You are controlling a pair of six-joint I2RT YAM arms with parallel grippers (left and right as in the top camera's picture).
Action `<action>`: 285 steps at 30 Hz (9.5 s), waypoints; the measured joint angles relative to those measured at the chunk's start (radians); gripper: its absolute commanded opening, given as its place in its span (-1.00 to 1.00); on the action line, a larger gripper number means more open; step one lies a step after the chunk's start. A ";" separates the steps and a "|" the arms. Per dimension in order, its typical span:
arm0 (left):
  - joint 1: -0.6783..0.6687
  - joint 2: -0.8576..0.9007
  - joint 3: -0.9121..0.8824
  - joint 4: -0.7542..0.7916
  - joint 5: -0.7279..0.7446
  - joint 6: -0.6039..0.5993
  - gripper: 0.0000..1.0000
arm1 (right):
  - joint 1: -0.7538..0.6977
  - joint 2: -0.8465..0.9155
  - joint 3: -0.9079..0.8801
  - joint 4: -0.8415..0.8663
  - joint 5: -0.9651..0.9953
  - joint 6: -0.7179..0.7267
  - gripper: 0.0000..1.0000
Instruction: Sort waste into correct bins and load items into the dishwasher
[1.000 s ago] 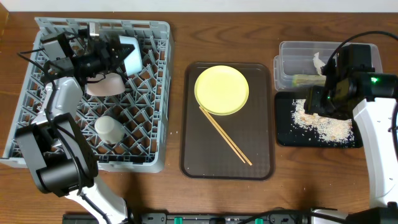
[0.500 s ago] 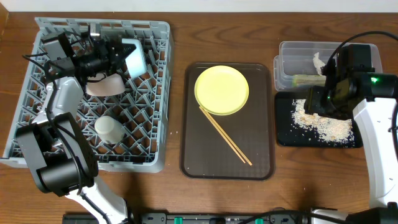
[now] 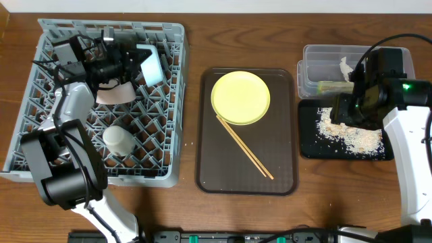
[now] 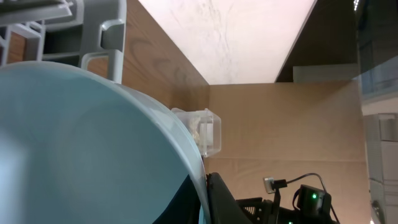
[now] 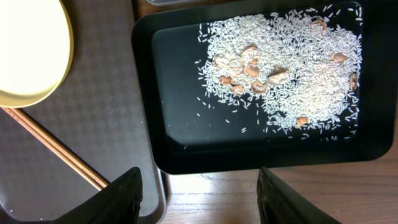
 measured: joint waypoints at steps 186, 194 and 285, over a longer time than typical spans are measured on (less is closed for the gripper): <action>-0.516 -0.406 -0.090 -0.817 -1.300 0.743 -0.56 | 0.000 0.000 0.000 -0.017 0.000 0.004 0.58; -0.510 -0.348 -0.090 -0.791 -1.314 0.761 -0.13 | 0.000 0.000 0.000 -0.017 0.000 0.004 0.58; -0.722 -0.456 -0.058 -0.850 -1.252 0.466 -0.85 | 0.000 0.000 0.000 -0.024 0.000 0.003 0.60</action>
